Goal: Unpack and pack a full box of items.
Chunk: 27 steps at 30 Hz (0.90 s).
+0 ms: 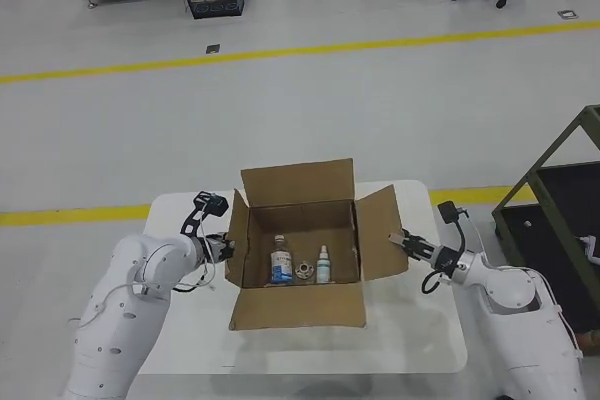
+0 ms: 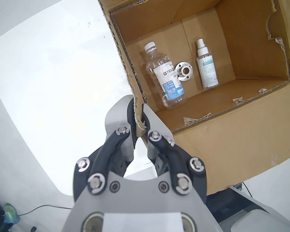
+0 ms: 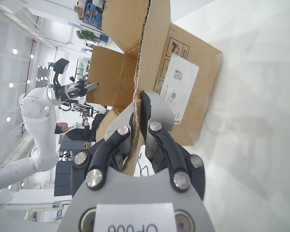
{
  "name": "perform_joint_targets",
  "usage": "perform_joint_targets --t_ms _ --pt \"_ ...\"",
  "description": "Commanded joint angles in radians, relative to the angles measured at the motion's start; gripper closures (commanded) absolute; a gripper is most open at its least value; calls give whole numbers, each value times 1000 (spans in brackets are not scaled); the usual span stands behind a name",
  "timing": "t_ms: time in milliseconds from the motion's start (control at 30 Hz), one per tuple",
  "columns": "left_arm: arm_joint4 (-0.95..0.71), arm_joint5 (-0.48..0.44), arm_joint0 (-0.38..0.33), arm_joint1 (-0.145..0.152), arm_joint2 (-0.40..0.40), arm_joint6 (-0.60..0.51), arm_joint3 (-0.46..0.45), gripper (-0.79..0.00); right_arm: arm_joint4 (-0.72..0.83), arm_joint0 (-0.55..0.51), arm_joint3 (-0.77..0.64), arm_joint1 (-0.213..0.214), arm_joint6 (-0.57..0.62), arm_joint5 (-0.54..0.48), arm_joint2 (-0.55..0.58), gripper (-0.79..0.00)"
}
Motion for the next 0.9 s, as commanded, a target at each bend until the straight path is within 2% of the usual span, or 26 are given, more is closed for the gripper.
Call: perform_joint_targets --t_ms 0,367,700,733,833,867 --pt "-5 -2 3 3 -7 -19 -16 0 5 -3 -5 3 7 2 2 0" --pt "-110 -13 38 24 -60 -161 -129 0 9 -33 -74 23 75 36 21 0" --pt "-136 -56 91 40 -45 -225 -182 0 -1 -115 -173 41 98 79 47 0" --pt "-134 -64 96 42 -42 -228 -188 -99 -5 -123 -182 42 97 84 50 0" --pt "-139 -76 105 46 -41 -225 -202 -231 -12 -143 -207 46 95 96 53 0" --pt "-141 -79 108 48 -42 -224 -205 -317 -13 -149 -212 47 94 99 53 0"
